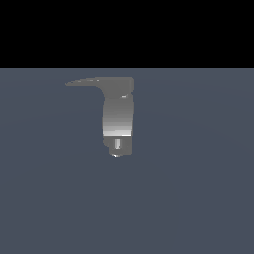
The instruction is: Turn on the faucet by rotating a designated handle.
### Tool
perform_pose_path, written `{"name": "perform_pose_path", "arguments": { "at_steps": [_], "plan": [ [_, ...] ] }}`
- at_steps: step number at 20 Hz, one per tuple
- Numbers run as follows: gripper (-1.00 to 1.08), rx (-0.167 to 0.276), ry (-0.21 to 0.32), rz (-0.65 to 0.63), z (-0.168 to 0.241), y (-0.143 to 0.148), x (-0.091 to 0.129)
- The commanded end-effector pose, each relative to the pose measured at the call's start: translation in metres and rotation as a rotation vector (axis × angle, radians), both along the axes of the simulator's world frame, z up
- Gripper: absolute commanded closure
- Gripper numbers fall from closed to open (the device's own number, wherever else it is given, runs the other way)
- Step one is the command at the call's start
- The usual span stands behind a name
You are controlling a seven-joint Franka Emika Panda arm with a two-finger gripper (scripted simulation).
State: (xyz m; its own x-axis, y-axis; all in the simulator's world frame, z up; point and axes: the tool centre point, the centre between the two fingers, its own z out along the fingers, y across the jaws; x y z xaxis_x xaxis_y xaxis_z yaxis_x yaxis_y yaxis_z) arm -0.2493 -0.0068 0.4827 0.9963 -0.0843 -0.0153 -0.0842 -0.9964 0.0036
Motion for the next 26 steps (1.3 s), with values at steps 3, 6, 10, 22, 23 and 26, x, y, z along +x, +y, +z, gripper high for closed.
{"name": "perform_pose_path", "arguments": {
  "at_steps": [3, 6, 10, 22, 23, 26],
  "plan": [
    [1.08, -0.011, -0.001, -0.045, -0.002, 0.003, 0.012],
    [1.08, -0.020, -0.002, -0.088, -0.004, 0.006, 0.023],
    [1.08, -0.035, -0.006, -0.159, -0.009, 0.011, 0.042],
    [1.08, -0.072, -0.025, -0.395, -0.033, 0.036, 0.106],
    [1.08, -0.074, -0.027, -0.414, -0.036, 0.038, 0.111],
    [1.08, -0.079, -0.033, -0.472, -0.044, 0.045, 0.126]
  ]
}}
